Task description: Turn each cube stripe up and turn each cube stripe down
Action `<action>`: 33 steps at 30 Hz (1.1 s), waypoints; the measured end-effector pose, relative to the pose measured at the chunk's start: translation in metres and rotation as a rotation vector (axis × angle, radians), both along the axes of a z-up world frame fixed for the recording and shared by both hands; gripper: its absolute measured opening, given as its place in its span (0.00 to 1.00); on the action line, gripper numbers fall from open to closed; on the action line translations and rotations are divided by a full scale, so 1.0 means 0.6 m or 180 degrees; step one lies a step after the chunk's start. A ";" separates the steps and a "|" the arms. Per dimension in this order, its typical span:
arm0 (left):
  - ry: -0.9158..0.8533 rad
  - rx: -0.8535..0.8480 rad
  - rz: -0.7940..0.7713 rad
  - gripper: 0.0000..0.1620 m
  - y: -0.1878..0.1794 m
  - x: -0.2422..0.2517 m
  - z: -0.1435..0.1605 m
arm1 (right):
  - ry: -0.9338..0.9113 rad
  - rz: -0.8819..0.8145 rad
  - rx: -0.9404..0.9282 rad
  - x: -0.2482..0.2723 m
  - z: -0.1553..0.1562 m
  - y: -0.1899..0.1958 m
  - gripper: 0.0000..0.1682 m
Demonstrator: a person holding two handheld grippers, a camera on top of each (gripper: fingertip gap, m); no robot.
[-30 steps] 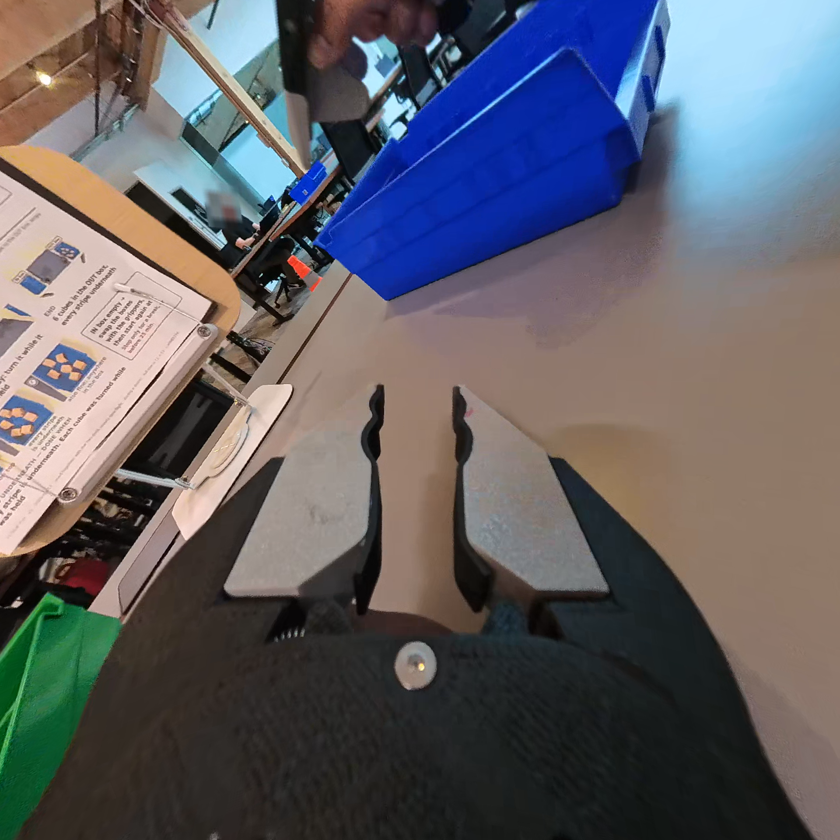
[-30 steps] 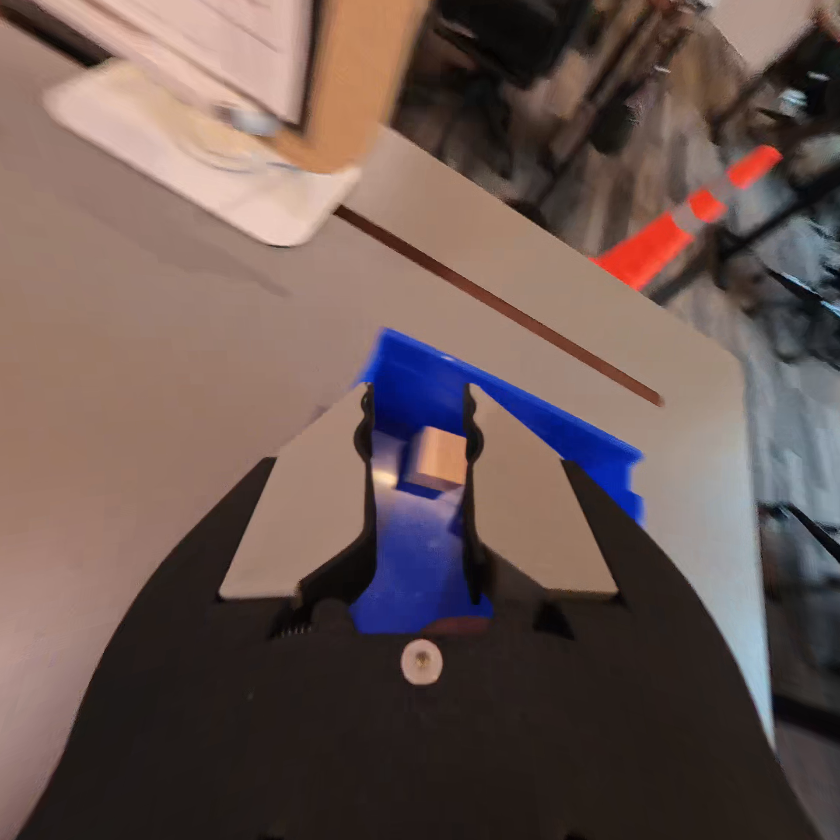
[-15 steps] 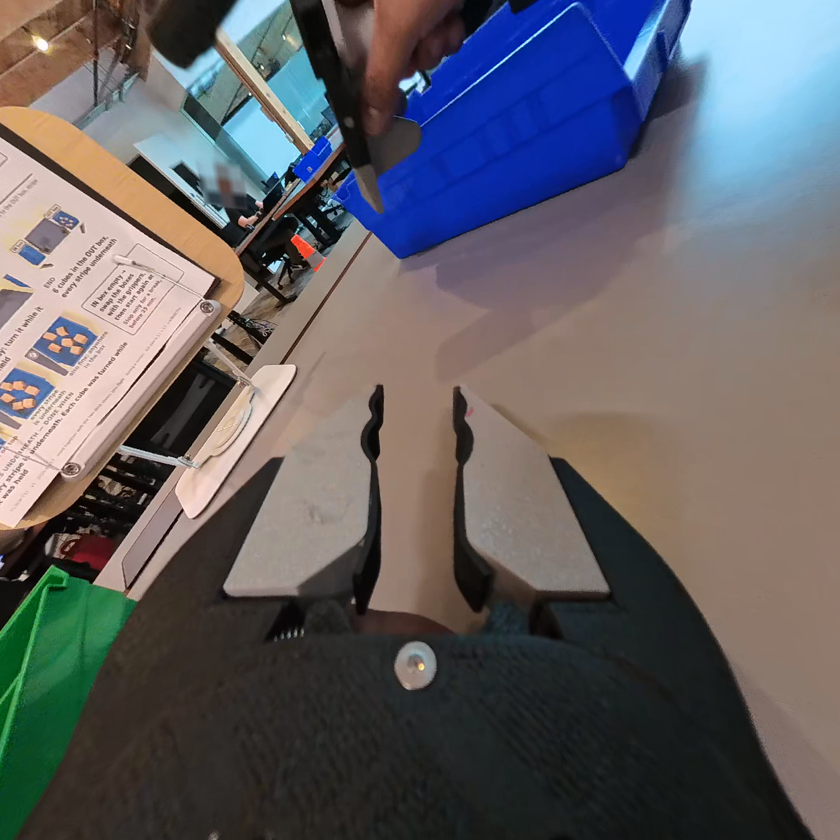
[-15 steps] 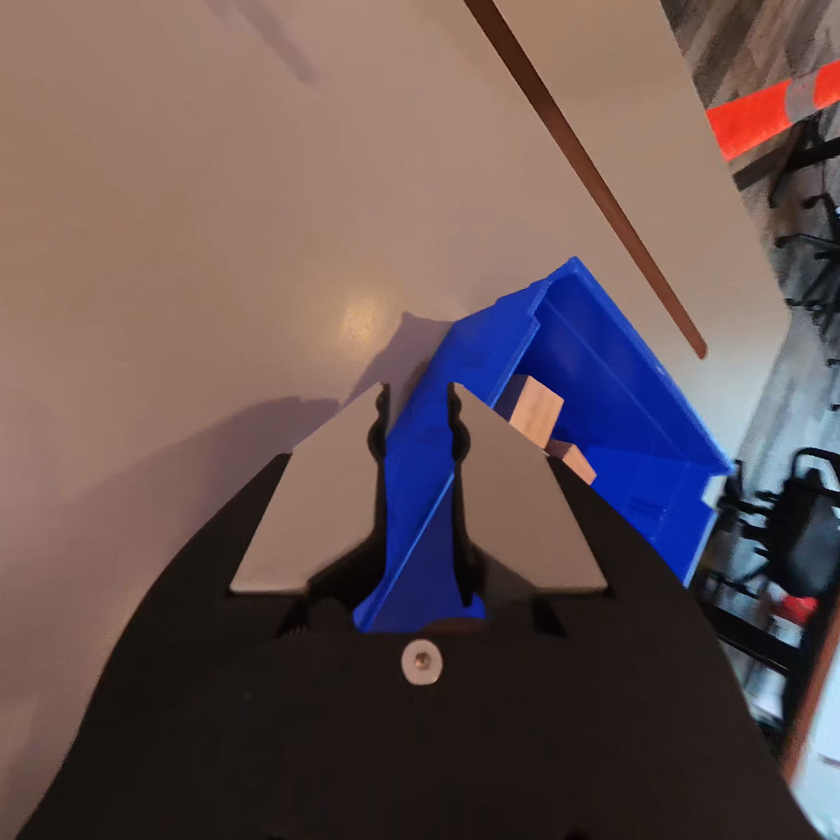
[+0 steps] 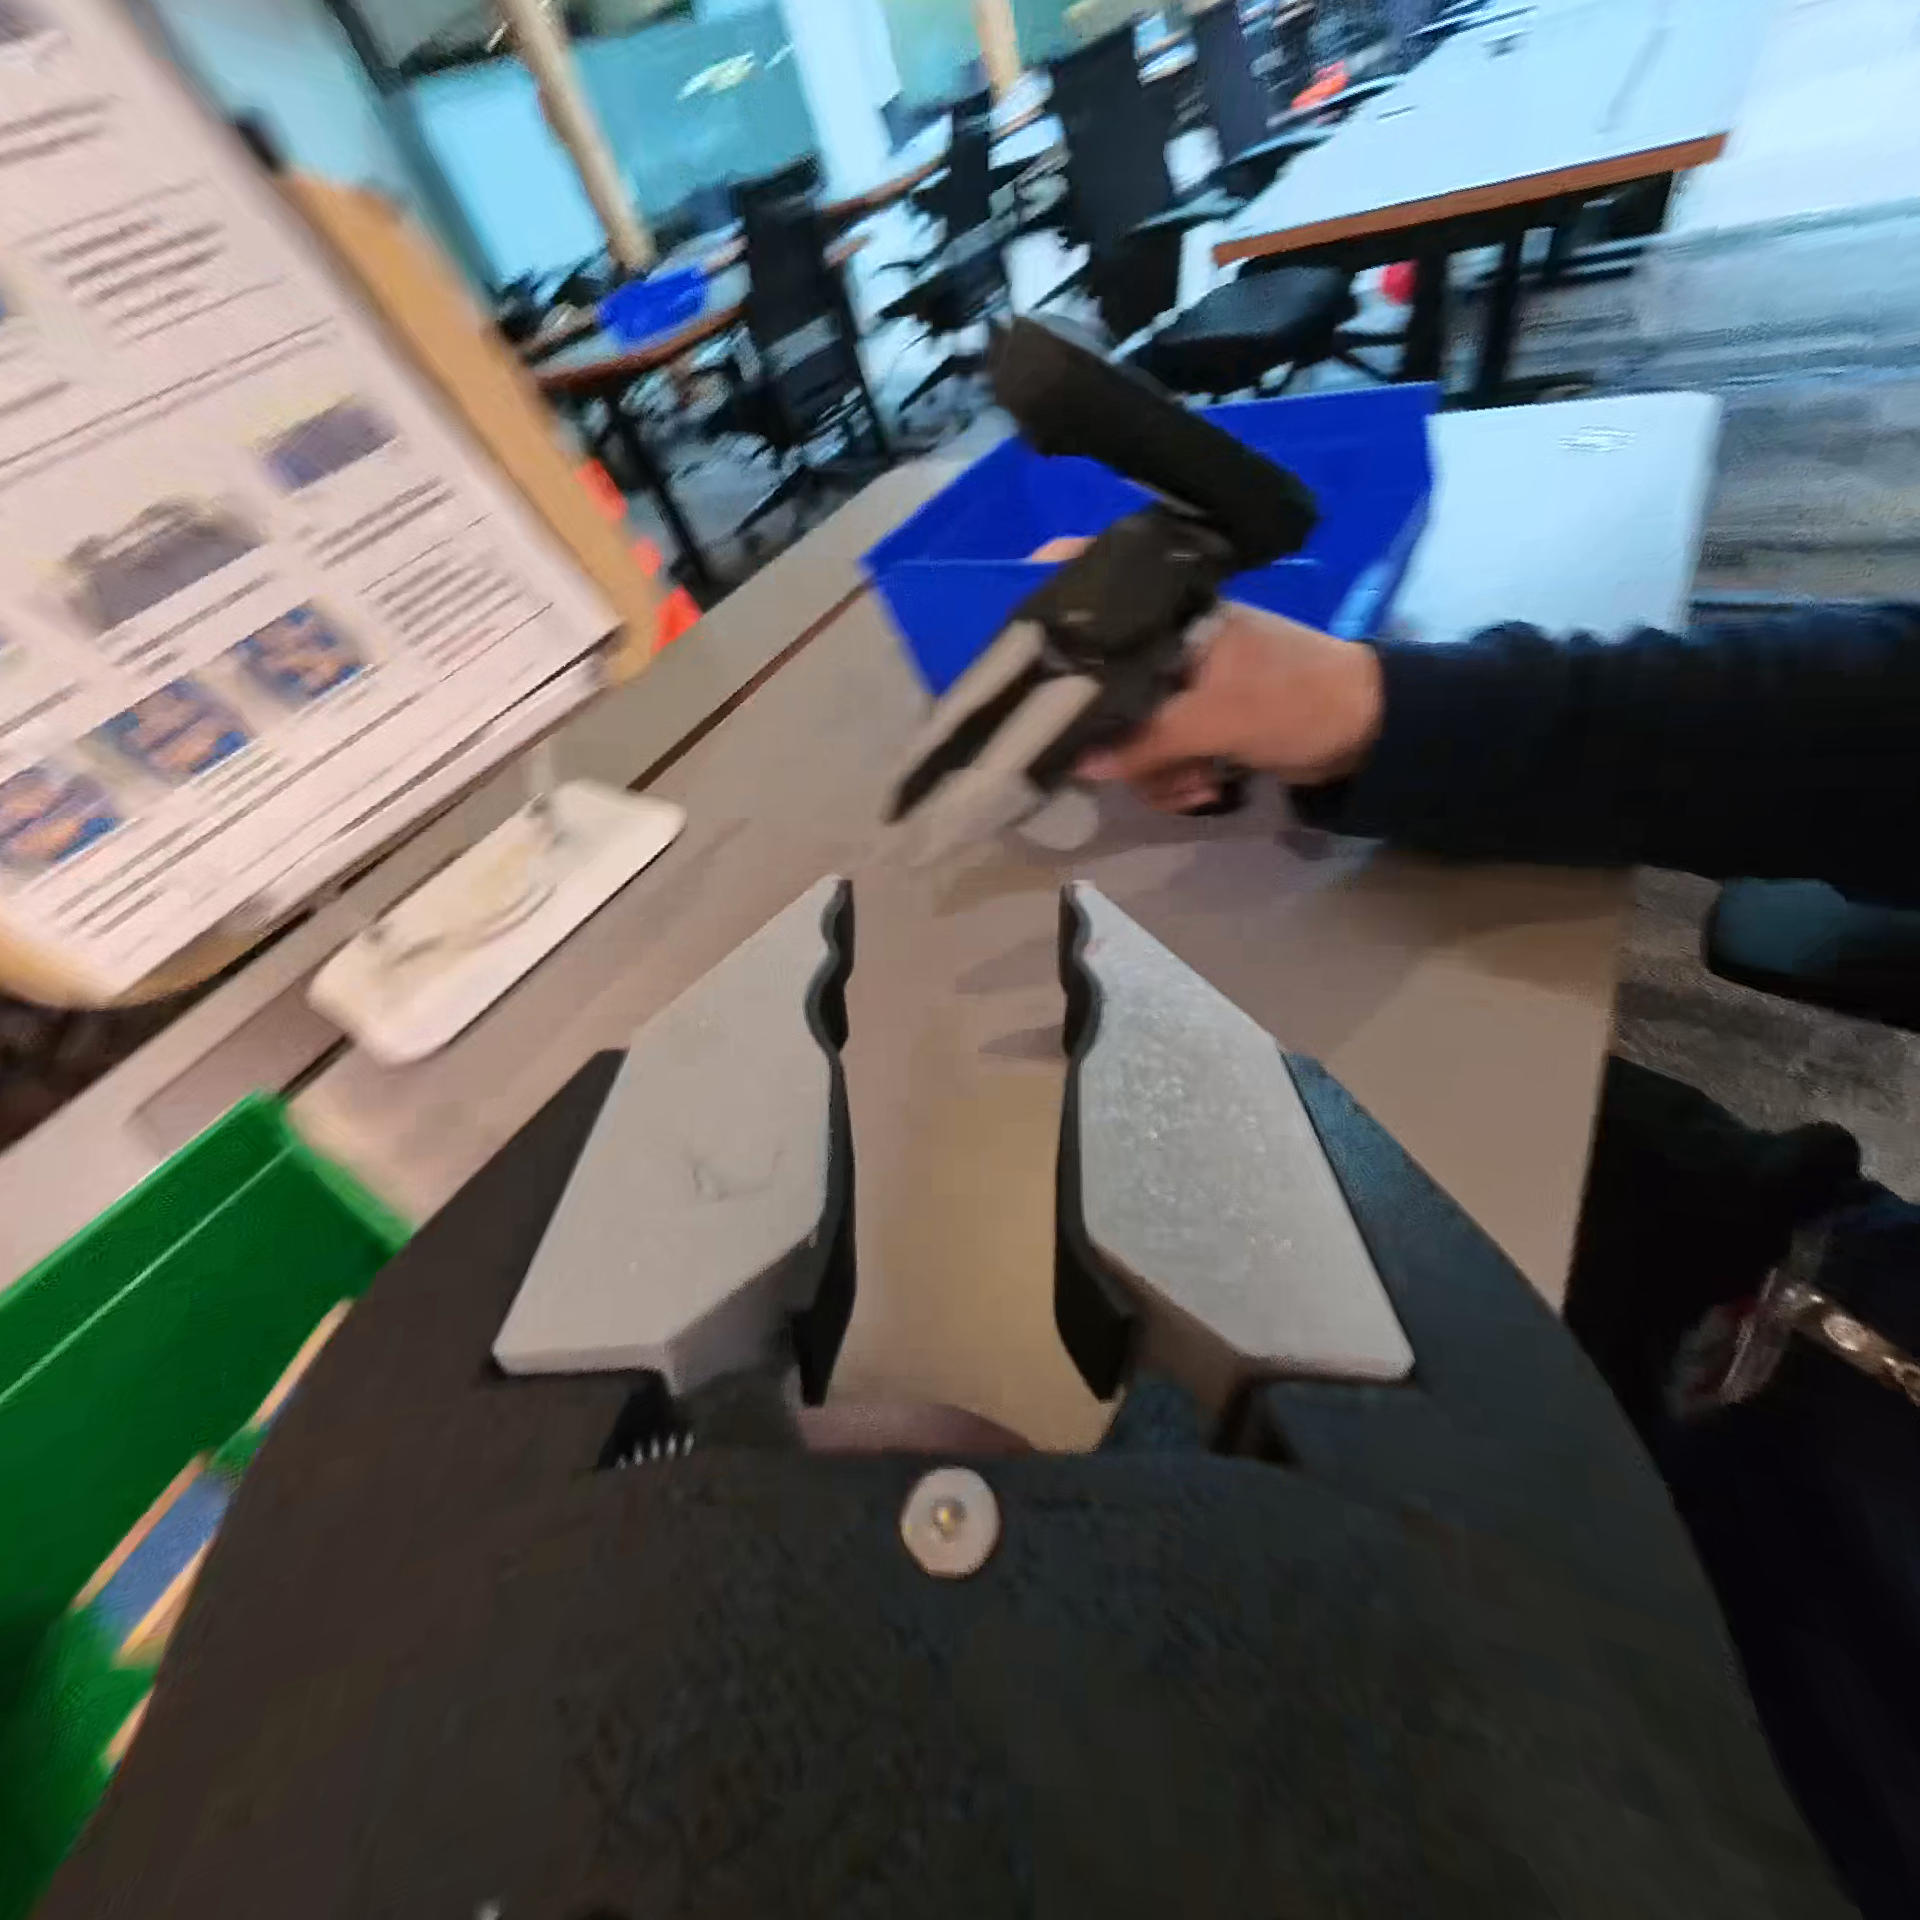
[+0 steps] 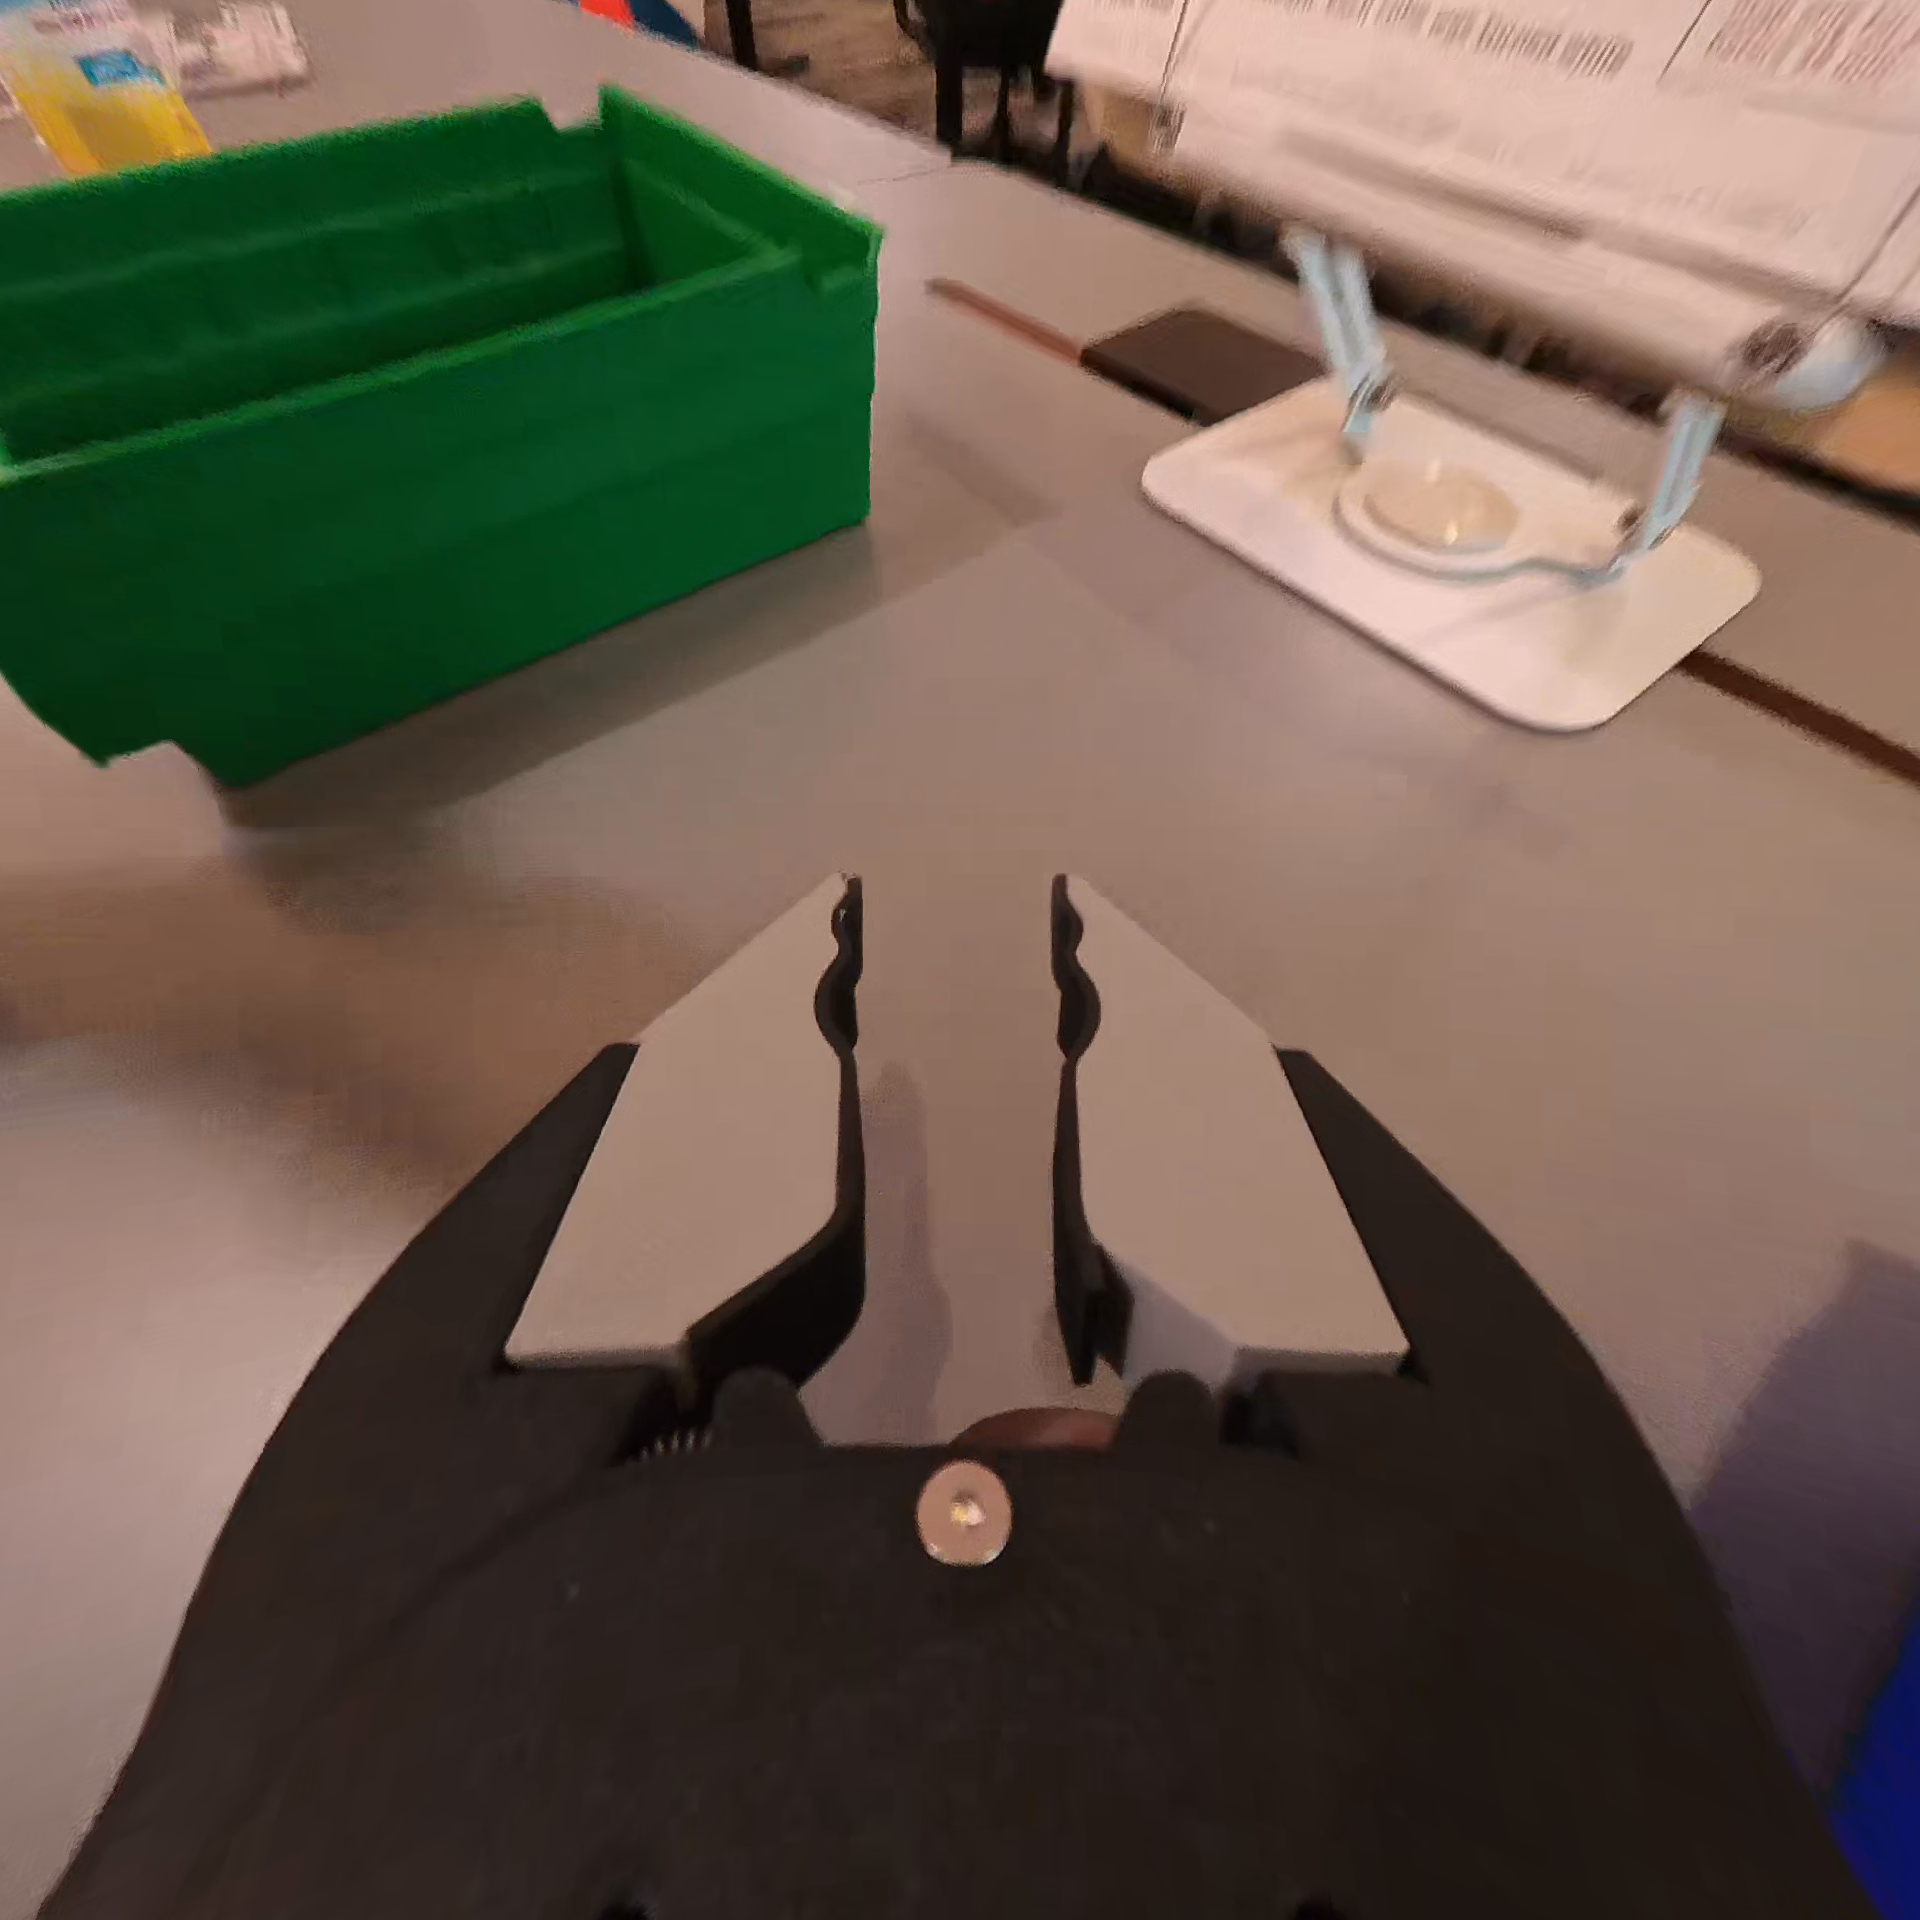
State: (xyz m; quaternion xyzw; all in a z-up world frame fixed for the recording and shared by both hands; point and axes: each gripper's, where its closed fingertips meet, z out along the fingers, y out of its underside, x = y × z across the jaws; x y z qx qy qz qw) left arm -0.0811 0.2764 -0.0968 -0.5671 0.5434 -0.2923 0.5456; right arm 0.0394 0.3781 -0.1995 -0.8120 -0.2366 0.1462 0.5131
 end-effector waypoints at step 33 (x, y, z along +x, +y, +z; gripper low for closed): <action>0.0388 0.1249 0.0196 0.27 0.129 -0.006 0.003 | 0.1753 0.1595 -0.0555 -0.102 0.071 -0.103 0.30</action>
